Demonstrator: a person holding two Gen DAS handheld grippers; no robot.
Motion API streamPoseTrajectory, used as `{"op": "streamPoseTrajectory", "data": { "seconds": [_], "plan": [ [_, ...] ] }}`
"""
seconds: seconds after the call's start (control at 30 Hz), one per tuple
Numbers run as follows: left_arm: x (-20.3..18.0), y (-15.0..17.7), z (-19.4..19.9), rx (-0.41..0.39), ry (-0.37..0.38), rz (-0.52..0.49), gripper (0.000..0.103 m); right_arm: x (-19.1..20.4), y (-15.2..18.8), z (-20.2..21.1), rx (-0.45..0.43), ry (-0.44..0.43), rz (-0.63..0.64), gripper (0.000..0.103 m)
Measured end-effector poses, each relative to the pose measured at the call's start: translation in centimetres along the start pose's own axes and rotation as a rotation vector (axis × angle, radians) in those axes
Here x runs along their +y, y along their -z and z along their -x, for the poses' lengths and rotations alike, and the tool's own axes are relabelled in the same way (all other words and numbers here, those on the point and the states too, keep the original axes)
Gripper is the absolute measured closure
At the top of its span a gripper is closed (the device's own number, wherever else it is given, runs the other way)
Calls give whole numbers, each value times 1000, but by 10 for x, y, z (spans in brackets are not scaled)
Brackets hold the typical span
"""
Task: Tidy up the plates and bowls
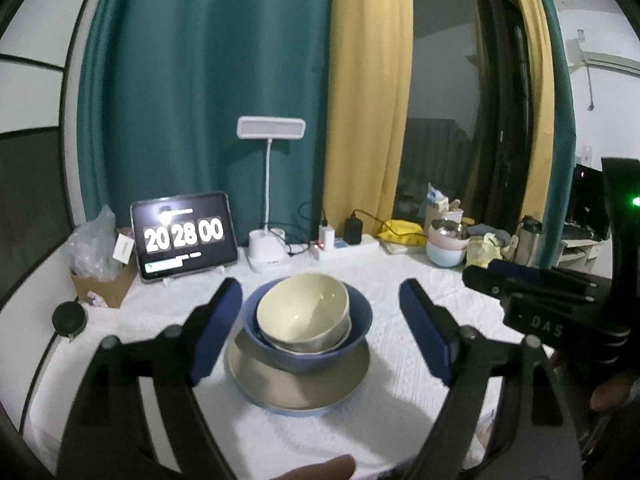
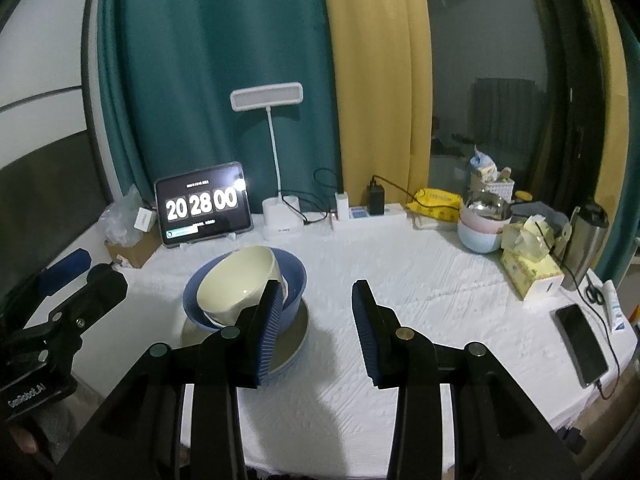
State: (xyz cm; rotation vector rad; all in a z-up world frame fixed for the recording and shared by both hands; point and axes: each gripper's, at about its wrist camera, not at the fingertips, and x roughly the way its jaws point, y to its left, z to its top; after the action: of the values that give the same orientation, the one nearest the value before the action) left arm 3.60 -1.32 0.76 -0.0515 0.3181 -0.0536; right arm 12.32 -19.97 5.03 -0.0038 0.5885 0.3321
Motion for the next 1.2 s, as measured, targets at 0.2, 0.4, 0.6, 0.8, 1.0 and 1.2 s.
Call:
{"op": "streamPoseTrajectory", "data": {
  "seconds": [0.2,0.4,0.6,0.8,1.0,1.2],
  "plan": [
    [0,-7,13,-27,-7,3,19,2,-5,14,-30,6,9,65],
    [-2,-14,24,-53,-4,1,18,1,-10,29,-61,17,14,65],
    [-8,-22,33,-73,14,-12,18,1,-14,43,-89,27,18,65],
    [-15,-29,40,-82,23,-34,18,2,-20,55,-120,30,24,64],
    [-16,-38,47,-102,21,-19,18,5,-25,64,-143,27,36,64],
    [-15,-49,58,-132,3,3,18,3,-32,72,-165,34,35,64]
  ]
}}
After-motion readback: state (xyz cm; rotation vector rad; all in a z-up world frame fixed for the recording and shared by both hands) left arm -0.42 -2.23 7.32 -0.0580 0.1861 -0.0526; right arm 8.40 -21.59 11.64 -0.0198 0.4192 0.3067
